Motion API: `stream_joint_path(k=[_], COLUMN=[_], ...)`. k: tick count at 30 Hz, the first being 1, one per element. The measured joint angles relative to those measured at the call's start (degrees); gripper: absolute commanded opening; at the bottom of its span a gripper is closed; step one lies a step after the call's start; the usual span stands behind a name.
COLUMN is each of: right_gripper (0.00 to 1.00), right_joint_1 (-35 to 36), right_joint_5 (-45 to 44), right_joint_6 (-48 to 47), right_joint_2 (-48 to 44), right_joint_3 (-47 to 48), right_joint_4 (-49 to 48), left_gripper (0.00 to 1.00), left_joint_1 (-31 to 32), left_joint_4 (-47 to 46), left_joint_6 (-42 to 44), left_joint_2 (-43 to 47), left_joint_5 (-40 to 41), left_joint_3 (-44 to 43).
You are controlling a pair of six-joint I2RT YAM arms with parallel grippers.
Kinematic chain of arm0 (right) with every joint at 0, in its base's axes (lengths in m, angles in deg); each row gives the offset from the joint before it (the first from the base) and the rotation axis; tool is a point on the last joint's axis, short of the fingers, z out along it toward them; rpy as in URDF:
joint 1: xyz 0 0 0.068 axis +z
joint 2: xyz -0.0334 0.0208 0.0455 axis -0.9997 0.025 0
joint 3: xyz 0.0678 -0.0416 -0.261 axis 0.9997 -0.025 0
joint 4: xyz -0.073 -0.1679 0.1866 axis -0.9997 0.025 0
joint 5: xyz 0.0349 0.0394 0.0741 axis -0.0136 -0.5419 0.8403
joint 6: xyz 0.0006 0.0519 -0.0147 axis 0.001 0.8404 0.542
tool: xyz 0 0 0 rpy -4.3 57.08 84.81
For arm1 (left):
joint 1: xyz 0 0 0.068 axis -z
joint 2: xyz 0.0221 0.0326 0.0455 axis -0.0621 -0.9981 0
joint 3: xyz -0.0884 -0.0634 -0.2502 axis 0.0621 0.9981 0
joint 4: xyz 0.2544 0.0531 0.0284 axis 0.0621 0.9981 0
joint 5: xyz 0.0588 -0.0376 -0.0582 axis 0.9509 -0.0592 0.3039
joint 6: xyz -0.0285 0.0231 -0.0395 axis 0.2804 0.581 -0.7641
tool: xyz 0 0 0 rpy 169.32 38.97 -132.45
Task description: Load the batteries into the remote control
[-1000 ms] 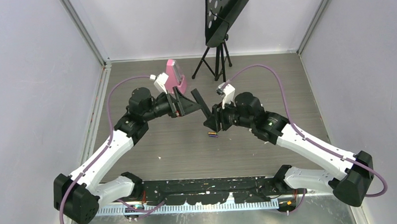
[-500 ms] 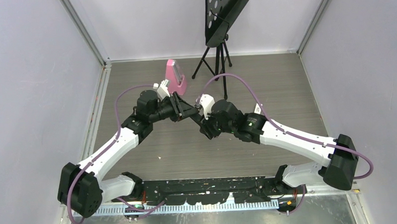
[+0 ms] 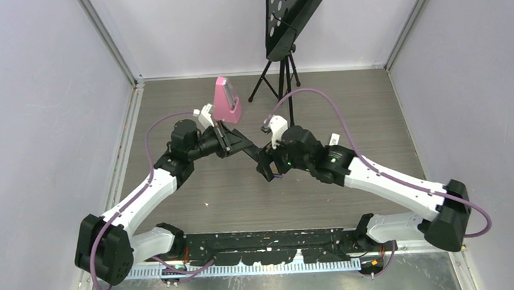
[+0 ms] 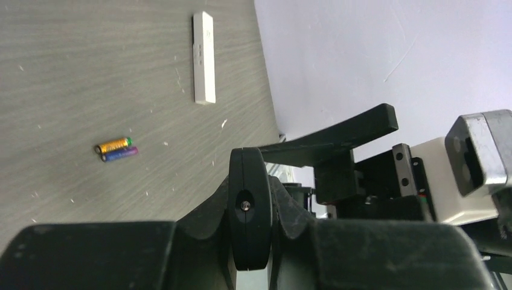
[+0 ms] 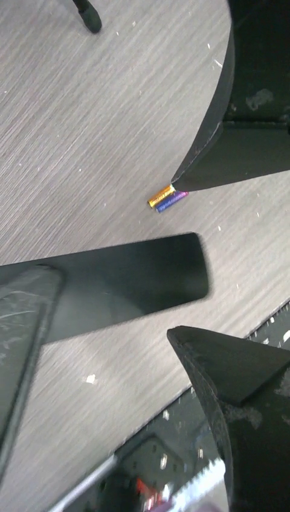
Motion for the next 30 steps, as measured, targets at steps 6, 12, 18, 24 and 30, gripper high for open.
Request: stream_joint_path(k=[6,12,18,24,30], right_gripper=[0.88,0.85,0.81,0.71,0.39], right_joint_1=[-5.6,-12.6,-12.6,-12.6,-12.6], right_joint_5=[5.0,6.2,11.5,16.2,18.8], right_joint_6=[14.8,38.1,53.3,61.6,64.1], right_joint_2=[-11.0,-16.0,-6.9,-2.3,-2.3], right_joint_3=[-1.3,-9.9,-12.6,-13.3,-14.1], right_joint_4=[-2.7,-16.9,-30.0,-43.3,-49.9], left_gripper=[0.0,0.0,0.0,0.0,0.0], left_joint_1=[-4.1,-4.3,-4.3,-4.4,-4.8], left_joint_4=[-6.1,-12.7,-17.6,-19.1,-19.9], left_joint_6=[0.0,-6.0,-13.3,-18.0,-21.1], left_joint_2=[3.8,7.3,8.5,8.6,9.3], left_joint_5=[-0.5,1.6,3.8,4.1,4.1], left_joint_3=[2.3,3.5,5.3,5.9,6.0])
